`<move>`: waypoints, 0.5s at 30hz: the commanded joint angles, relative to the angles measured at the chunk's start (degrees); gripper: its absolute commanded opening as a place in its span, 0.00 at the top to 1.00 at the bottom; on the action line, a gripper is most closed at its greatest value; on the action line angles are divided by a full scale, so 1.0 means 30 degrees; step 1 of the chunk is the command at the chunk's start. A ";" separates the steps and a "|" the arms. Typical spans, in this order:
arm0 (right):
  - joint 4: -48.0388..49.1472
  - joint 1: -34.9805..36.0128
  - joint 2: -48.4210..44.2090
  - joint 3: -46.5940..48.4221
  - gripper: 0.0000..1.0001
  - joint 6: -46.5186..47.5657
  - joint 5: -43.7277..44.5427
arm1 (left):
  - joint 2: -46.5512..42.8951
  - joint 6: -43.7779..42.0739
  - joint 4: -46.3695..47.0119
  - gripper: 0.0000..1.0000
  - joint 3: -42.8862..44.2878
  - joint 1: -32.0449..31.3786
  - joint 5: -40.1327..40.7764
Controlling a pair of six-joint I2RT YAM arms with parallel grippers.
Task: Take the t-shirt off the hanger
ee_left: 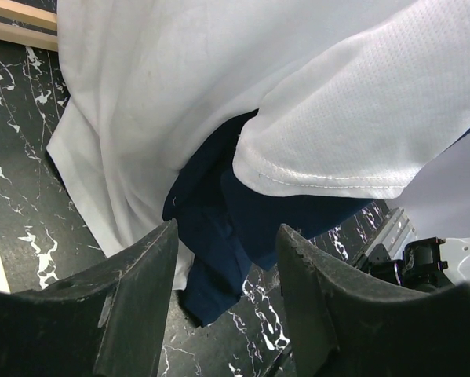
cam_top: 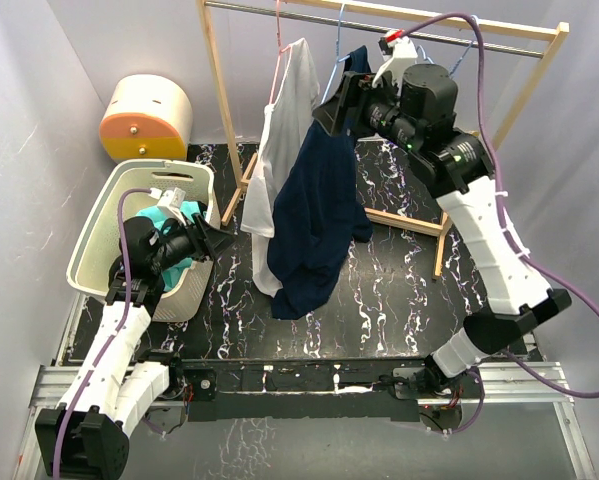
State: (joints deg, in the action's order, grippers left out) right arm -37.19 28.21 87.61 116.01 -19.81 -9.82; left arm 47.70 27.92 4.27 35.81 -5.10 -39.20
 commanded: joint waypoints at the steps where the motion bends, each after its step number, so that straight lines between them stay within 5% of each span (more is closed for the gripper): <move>1: 0.1775 0.0576 0.1054 0.1510 0.29 0.0011 0.3081 | -0.0414 -0.0067 0.0360 0.50 -0.0025 -0.0104 -0.0204; 8: 0.1475 0.1298 0.1927 0.1767 0.39 0.0604 0.6765 | -0.0443 -0.0280 -0.0028 0.51 0.0025 -0.0094 0.0114; 15: 0.2777 0.1290 -0.1021 -0.1741 0.49 0.2699 1.1500 | -0.0690 -0.0284 -0.0165 0.52 -0.0037 -0.0087 0.0287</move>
State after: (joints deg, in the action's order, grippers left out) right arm -34.33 32.49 91.18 114.56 -17.06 13.85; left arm 47.09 27.68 3.77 35.66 -5.10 -38.35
